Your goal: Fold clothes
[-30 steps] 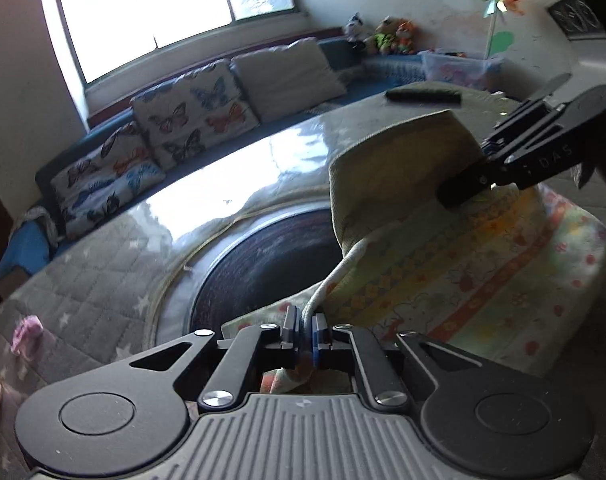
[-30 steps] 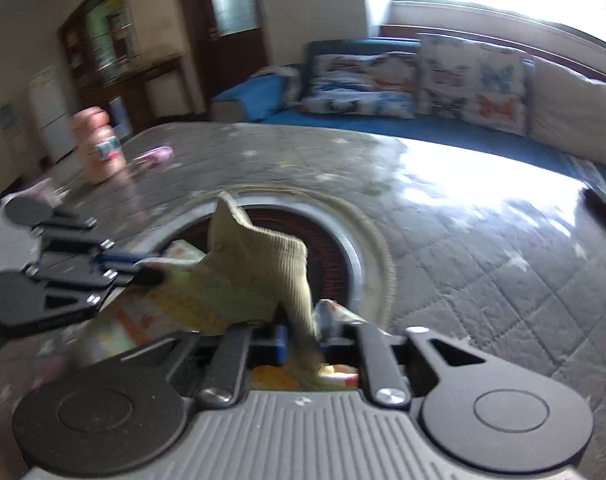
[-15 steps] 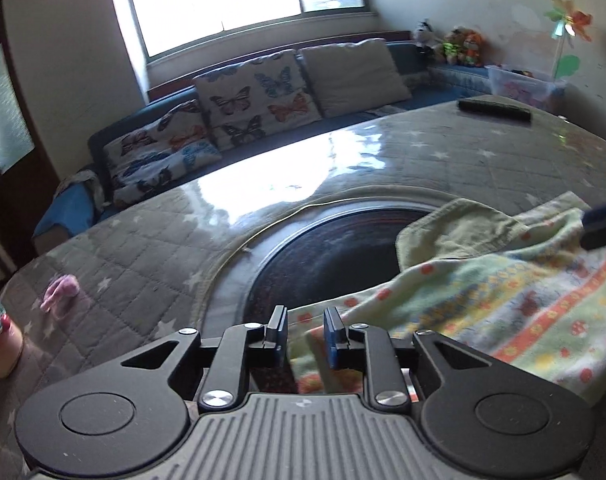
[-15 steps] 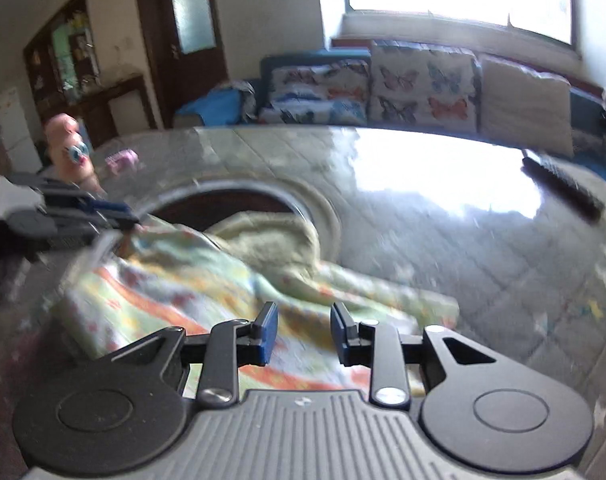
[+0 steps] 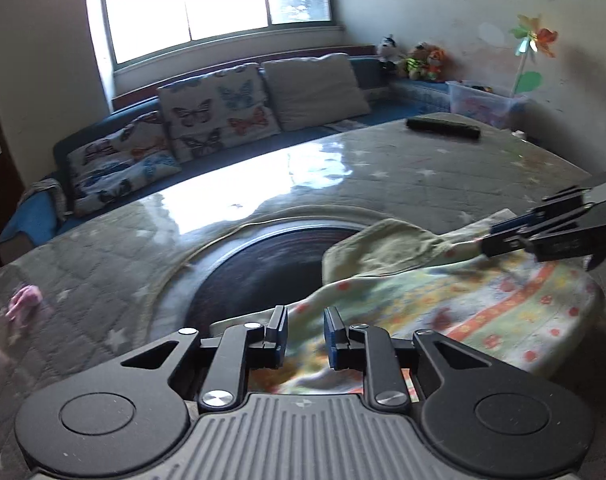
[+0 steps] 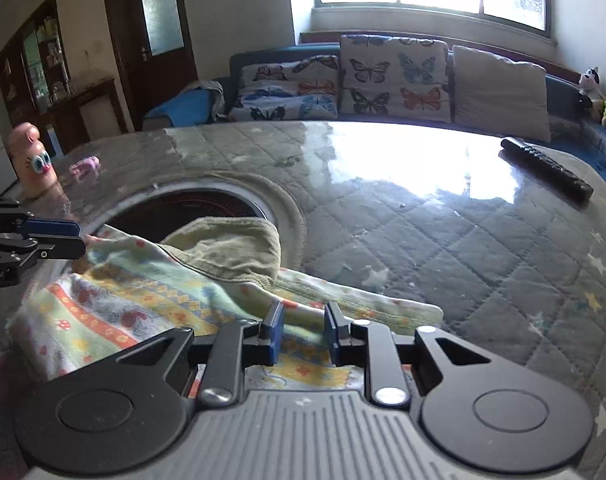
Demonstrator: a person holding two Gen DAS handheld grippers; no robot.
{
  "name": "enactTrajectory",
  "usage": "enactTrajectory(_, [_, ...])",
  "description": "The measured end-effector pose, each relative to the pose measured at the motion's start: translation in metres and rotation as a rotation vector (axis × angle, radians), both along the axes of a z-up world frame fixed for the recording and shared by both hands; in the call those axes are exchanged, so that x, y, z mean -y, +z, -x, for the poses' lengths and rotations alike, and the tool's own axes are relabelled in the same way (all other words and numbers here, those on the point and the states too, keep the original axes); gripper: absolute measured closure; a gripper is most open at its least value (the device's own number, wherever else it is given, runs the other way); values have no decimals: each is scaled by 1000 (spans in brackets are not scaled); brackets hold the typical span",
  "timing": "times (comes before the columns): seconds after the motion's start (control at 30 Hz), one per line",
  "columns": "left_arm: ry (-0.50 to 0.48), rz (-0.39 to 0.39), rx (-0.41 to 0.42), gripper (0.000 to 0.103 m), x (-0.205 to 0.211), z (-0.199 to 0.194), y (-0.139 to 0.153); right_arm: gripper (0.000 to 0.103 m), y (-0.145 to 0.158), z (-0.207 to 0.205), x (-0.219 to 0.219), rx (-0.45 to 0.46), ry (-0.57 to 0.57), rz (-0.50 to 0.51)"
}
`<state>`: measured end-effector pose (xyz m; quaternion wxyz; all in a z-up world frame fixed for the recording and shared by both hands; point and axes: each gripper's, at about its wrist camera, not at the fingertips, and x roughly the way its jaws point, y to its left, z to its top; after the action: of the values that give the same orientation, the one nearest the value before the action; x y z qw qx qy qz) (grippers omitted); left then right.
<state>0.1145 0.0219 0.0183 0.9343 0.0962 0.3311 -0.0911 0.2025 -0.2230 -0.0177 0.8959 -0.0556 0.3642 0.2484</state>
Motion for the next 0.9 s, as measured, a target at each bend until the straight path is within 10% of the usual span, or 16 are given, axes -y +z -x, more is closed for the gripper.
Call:
enactTrajectory(0.3, [7,-11,-82,80,10,-26,-28,81,13,5,-6,21,14,-12])
enactTrajectory(0.57, [-25,-11,-22,49,13,15,-17,55,15,60,-38,62,175,4])
enactTrajectory(0.9, [60,-17,19,46,3,65,-29,50,-1,111,-53,180,239,75])
